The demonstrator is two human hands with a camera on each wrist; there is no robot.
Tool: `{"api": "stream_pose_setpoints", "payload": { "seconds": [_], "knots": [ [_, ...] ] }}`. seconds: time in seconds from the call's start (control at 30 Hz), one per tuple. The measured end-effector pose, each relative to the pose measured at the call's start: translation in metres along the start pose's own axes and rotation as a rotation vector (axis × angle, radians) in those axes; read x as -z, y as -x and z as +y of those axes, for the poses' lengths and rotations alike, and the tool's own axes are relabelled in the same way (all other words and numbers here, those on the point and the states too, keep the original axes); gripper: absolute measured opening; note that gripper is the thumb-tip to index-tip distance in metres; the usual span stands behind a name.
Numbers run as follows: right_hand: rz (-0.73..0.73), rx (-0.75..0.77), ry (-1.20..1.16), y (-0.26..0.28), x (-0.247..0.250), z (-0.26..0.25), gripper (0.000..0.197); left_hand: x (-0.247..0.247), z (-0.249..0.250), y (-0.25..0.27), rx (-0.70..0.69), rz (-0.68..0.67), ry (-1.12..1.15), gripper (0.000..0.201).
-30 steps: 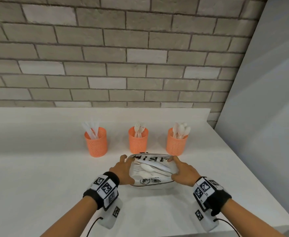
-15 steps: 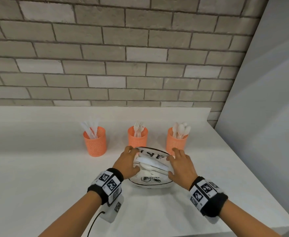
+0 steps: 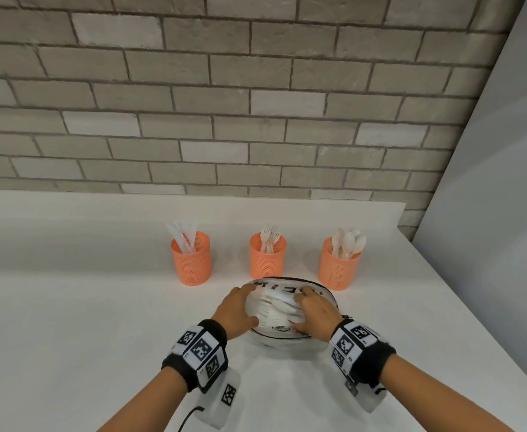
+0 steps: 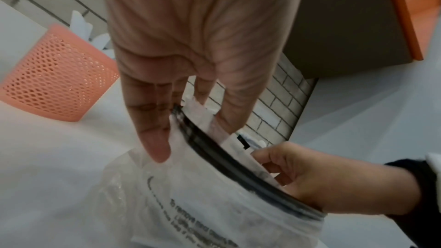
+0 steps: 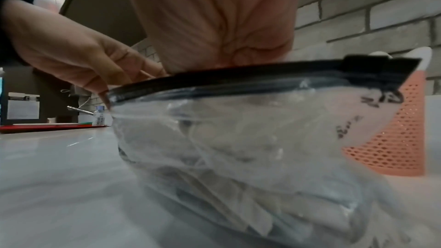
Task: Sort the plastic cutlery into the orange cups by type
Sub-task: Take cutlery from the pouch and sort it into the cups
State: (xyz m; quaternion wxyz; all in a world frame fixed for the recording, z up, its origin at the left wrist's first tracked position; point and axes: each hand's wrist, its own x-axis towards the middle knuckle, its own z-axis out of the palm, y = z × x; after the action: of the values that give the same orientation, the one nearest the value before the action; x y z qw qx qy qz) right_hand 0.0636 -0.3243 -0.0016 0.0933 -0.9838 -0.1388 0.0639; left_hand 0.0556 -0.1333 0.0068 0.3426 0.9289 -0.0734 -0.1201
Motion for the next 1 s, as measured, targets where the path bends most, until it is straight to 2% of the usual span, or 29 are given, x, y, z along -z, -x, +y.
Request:
{"api": "stream_pose_setpoints", "payload": {
  "seconds": [0.23,0.4,0.57,0.7,0.83,1.0],
  "knots": [
    [0.015,0.063,-0.031,-0.002,-0.008,0.005,0.057,0.003,-0.002,0.001,-0.019,-0.045,0.068,0.078],
    [-0.04,0.026,-0.053,-0.009,-0.003,0.007,0.06,0.004,0.001,0.002,-0.033,-0.054,0.113,0.082],
    [-0.103,0.002,-0.049,-0.009,-0.011,0.008,0.043,0.003,-0.002,0.004,-0.035,-0.05,0.104,0.08],
    [-0.097,-0.001,-0.157,-0.008,-0.017,0.007,0.055,0.001,-0.004,0.006,-0.027,-0.024,0.099,0.079],
    [-0.126,-0.028,-0.151,-0.015,-0.011,0.006,0.06,0.001,-0.003,0.006,-0.03,-0.022,0.094,0.078],
    [-0.152,-0.071,-0.201,-0.019,-0.01,0.008,0.054,0.003,-0.004,0.009,-0.036,-0.012,0.103,0.076]
  ]
}}
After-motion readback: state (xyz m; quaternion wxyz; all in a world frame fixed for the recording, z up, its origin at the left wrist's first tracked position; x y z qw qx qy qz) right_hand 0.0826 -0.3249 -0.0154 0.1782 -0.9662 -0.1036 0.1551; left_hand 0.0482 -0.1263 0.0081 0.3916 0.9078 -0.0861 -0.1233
